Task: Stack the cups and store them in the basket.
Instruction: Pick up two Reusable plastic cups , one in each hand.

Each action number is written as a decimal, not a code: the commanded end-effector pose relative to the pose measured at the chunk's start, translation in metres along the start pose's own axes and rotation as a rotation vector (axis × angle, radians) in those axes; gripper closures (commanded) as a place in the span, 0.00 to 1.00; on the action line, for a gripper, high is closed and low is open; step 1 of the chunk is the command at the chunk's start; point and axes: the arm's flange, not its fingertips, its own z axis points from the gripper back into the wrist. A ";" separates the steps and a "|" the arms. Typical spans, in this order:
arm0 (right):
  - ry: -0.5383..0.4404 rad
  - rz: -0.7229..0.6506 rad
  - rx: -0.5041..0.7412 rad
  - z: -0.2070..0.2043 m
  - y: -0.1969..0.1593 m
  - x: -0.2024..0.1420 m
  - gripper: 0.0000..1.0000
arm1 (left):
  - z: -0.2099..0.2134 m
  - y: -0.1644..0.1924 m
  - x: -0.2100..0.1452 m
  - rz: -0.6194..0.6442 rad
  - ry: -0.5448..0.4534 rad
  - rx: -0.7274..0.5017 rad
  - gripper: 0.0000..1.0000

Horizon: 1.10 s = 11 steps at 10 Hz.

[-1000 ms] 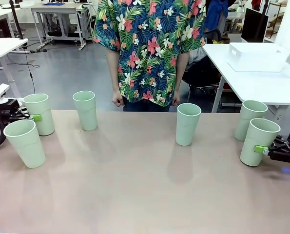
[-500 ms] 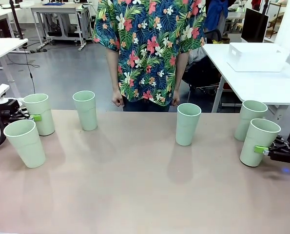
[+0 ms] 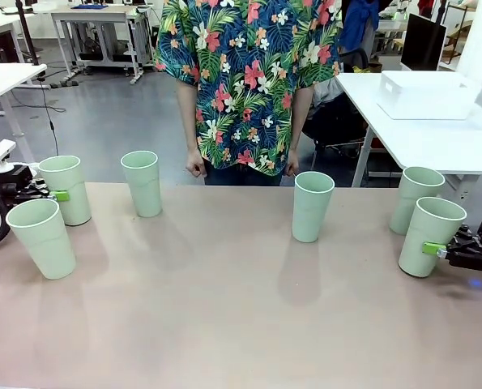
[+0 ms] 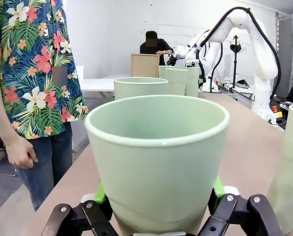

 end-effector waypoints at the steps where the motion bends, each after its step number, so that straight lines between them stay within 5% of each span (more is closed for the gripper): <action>1: 0.000 0.000 0.000 0.000 0.000 0.000 0.13 | 0.000 0.000 0.000 0.000 0.000 0.000 0.13; 7: 0.003 0.038 -0.103 -0.009 0.058 0.126 0.13 | -0.022 -0.043 0.117 -0.036 -0.014 0.058 0.13; 11: 0.079 0.066 -0.131 -0.053 0.102 0.181 0.13 | -0.068 -0.099 0.186 -0.061 -0.008 0.087 0.13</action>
